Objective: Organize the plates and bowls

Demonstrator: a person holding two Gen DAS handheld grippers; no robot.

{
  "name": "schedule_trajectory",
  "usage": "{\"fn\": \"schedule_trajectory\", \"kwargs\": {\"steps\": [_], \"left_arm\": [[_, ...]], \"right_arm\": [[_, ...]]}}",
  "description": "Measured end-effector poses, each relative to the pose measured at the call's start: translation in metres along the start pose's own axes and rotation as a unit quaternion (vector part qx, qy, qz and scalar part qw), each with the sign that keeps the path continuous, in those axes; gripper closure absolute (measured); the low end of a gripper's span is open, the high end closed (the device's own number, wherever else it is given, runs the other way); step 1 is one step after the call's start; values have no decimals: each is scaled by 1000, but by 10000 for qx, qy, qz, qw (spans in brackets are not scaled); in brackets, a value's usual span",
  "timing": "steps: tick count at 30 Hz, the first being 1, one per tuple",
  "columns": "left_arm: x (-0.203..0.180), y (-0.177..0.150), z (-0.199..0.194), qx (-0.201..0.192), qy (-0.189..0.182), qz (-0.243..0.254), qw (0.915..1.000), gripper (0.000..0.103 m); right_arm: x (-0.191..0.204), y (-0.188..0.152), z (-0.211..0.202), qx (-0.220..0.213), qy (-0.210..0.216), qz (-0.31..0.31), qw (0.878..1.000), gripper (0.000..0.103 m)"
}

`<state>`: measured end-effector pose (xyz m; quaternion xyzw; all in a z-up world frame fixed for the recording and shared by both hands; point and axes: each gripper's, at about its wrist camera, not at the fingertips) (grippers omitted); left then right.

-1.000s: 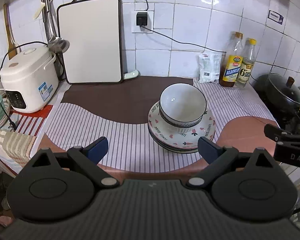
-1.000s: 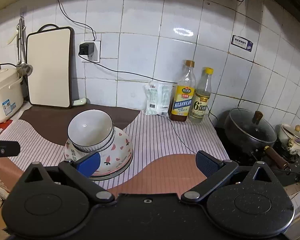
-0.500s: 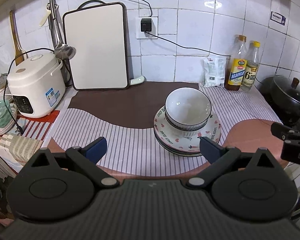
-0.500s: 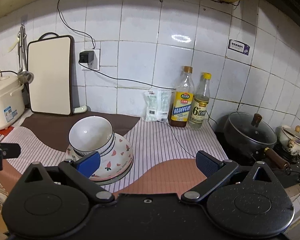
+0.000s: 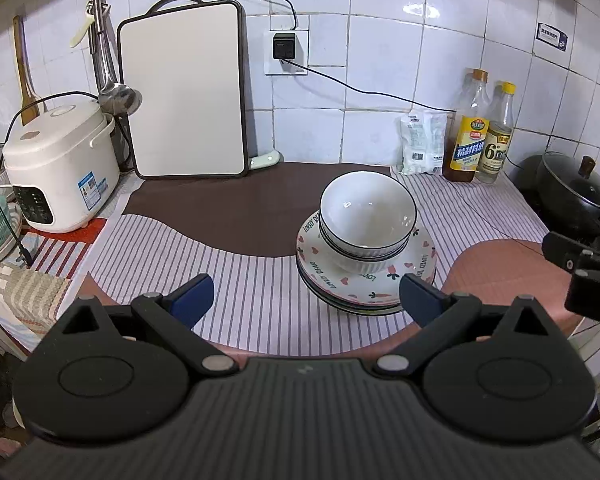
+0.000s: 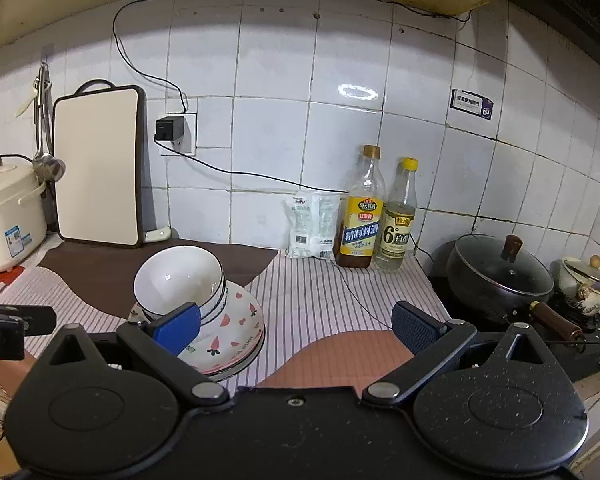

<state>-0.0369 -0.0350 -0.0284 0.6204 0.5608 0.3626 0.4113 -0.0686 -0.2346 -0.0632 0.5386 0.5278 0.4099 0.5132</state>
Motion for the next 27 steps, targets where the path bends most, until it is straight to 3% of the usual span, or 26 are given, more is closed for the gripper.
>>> {"fn": "schedule_trajectory", "kwargs": {"steps": [27], "left_arm": [[-1, 0, -1, -90, 47, 65, 9999, 3]], "right_arm": [[-5, -7, 6, 184, -163, 57, 9997, 0]]}}
Point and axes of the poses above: each gripper's, at about its wrist camera, not at the fingertips, and z roughly the way its jaws point, x to its left, y to its top, and after that the axes turned 13 degrees about -x, right-handed
